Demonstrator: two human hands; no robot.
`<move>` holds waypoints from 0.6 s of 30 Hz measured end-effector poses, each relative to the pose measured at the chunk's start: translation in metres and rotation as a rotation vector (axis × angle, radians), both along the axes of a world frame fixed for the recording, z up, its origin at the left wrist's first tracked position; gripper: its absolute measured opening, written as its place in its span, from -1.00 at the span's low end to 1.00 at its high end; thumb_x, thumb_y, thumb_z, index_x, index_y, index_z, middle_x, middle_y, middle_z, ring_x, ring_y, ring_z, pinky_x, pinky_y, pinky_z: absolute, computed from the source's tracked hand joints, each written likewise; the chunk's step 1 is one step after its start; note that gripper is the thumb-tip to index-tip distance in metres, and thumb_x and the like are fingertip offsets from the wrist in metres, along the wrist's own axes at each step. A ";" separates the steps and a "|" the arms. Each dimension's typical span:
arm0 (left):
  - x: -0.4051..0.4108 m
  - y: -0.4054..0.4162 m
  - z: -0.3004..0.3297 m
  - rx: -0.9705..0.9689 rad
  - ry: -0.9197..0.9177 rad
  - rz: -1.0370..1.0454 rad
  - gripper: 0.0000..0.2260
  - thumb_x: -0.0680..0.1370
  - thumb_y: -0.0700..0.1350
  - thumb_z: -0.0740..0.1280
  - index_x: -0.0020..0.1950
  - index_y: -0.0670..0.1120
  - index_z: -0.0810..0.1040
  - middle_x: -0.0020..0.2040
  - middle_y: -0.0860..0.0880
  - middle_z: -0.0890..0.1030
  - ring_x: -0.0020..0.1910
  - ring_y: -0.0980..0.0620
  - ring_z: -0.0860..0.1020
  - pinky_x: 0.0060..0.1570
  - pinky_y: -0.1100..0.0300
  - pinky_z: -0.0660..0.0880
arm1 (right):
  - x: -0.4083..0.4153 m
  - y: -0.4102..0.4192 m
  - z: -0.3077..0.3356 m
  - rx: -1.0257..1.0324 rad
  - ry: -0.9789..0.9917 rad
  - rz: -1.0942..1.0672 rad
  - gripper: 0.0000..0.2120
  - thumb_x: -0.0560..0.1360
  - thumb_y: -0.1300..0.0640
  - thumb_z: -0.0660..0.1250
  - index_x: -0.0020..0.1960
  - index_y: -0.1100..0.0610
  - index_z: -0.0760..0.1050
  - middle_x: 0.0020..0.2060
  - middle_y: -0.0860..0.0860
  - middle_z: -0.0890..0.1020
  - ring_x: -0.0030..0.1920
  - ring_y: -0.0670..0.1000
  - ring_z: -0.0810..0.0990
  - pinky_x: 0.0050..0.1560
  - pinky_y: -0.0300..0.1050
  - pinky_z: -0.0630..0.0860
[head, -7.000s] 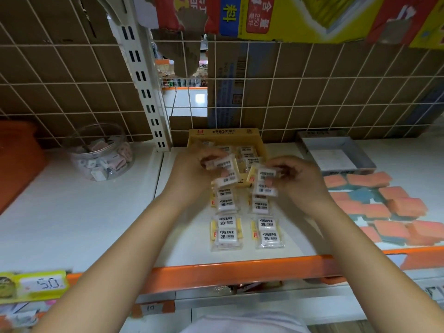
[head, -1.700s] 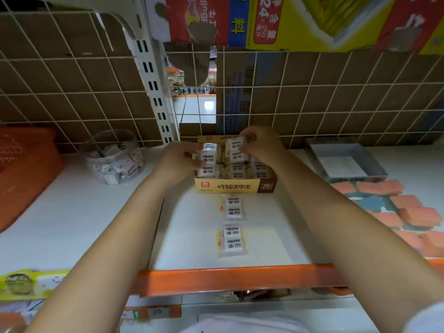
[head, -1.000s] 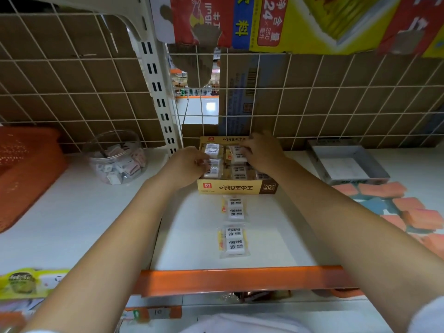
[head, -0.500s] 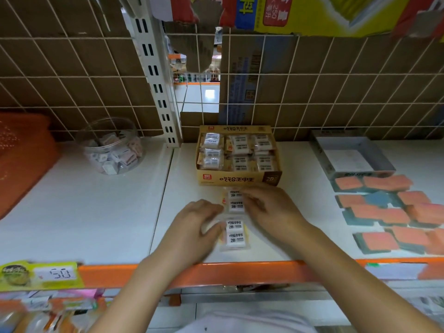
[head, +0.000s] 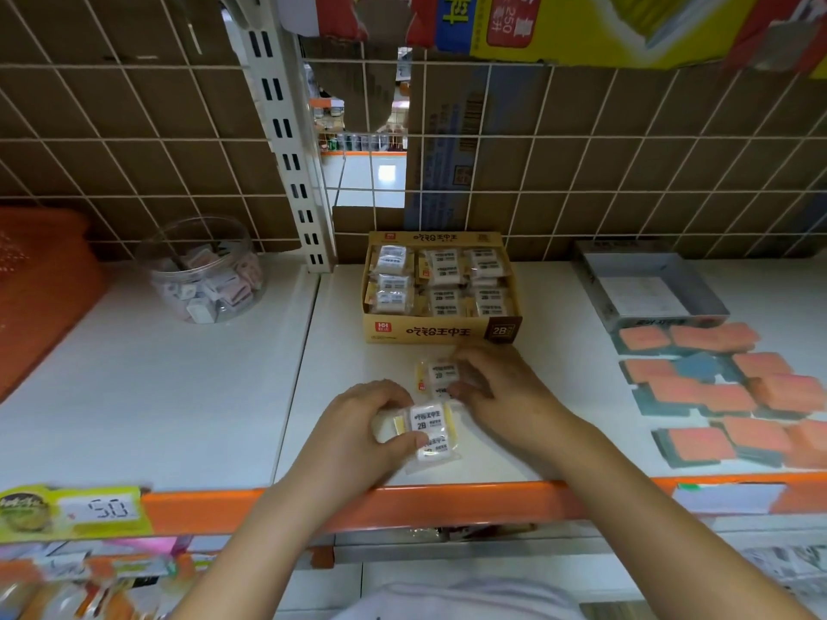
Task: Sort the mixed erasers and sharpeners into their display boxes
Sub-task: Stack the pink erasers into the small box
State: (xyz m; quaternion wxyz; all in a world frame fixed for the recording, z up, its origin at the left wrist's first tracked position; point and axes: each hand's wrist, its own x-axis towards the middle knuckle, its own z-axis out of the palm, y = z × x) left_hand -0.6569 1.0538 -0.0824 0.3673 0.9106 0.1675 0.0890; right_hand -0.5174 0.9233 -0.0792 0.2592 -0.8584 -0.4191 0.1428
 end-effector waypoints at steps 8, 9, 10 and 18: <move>0.009 0.005 0.019 -0.292 -0.234 0.123 -0.68 0.33 -0.31 0.49 -0.17 0.08 0.51 -0.16 0.09 0.60 -0.21 0.22 0.52 -0.21 0.44 0.45 | 0.004 -0.028 0.016 0.491 0.434 -0.282 -0.70 0.30 0.42 0.45 -0.18 0.06 0.49 -0.20 0.00 0.59 -0.19 -0.02 0.55 -0.24 -0.33 0.53; 0.015 0.007 0.027 -0.317 -0.273 0.127 -0.69 0.34 -0.31 0.48 -0.16 0.07 0.50 -0.16 0.09 0.61 -0.22 0.22 0.55 -0.21 0.43 0.47 | 0.008 -0.028 0.022 0.541 0.433 -0.285 -0.69 0.29 0.43 0.44 -0.18 0.07 0.49 -0.20 0.03 0.60 -0.17 0.01 0.57 -0.21 -0.25 0.57; 0.023 0.008 0.035 -0.333 -0.304 0.126 -0.69 0.36 -0.32 0.47 -0.16 0.07 0.50 -0.16 0.10 0.61 -0.22 0.25 0.57 -0.23 0.43 0.48 | 0.013 -0.028 0.030 0.580 0.410 -0.291 -0.68 0.29 0.44 0.44 -0.18 0.06 0.48 -0.20 0.02 0.60 -0.18 0.02 0.57 -0.17 -0.19 0.59; 0.100 0.026 0.063 -0.098 -0.275 0.137 -0.79 0.48 -0.18 0.38 0.11 -0.06 0.55 -0.05 0.08 0.57 -0.16 0.23 0.55 -0.24 0.43 0.52 | 0.066 -0.001 0.056 0.493 0.184 -0.367 -0.77 0.41 0.26 0.40 0.04 0.09 0.51 -0.09 -0.10 0.57 -0.15 -0.19 0.56 -0.30 -0.43 0.50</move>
